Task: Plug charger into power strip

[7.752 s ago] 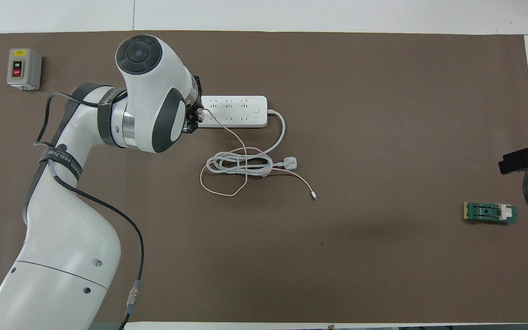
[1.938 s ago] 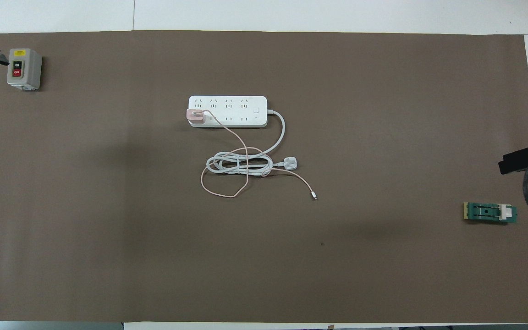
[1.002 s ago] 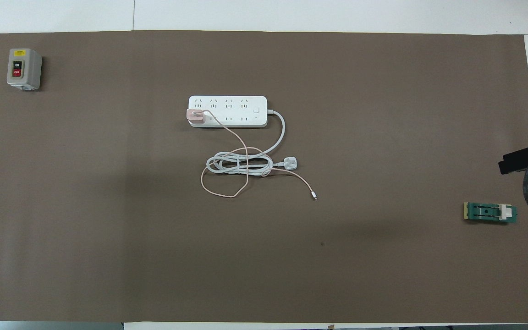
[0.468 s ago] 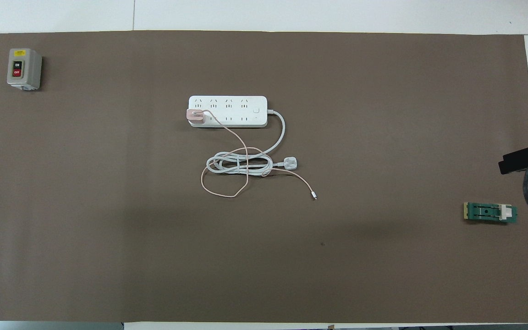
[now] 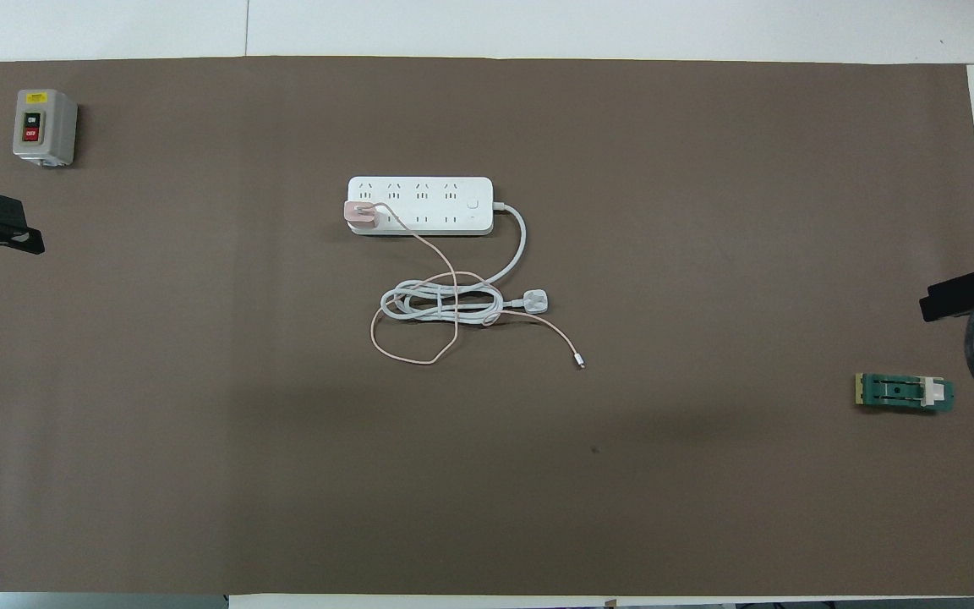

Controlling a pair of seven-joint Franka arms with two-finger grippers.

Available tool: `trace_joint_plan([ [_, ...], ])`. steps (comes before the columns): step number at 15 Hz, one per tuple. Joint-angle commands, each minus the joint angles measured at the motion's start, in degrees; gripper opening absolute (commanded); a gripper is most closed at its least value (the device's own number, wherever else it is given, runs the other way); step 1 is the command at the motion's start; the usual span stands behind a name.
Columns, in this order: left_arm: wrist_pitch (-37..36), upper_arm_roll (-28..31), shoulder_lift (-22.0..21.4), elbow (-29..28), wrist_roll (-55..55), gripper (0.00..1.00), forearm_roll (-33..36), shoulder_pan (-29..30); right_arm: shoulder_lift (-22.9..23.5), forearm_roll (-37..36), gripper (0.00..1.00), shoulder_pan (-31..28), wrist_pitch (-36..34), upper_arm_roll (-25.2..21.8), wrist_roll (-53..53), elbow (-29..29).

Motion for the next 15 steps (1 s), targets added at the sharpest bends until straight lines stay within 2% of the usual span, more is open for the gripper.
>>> trace_joint_plan([
  [1,1.2,-0.1,-2.9,-3.1,6.0,1.0,-0.2,-0.2,-0.9,-0.9,1.0,0.0,-0.8,0.1,-1.1,-0.5],
  [13,1.6,-0.6,-2.2,-5.1,5.5,1.0,3.4,-0.7,-0.9,-0.9,1.0,0.0,-0.8,0.0,-1.1,-0.5],
  [15,1.5,-0.8,-2.2,-5.2,6.1,1.0,6.9,-1.5,-0.9,-0.9,1.0,0.0,-0.8,0.1,-1.1,-0.5],
])
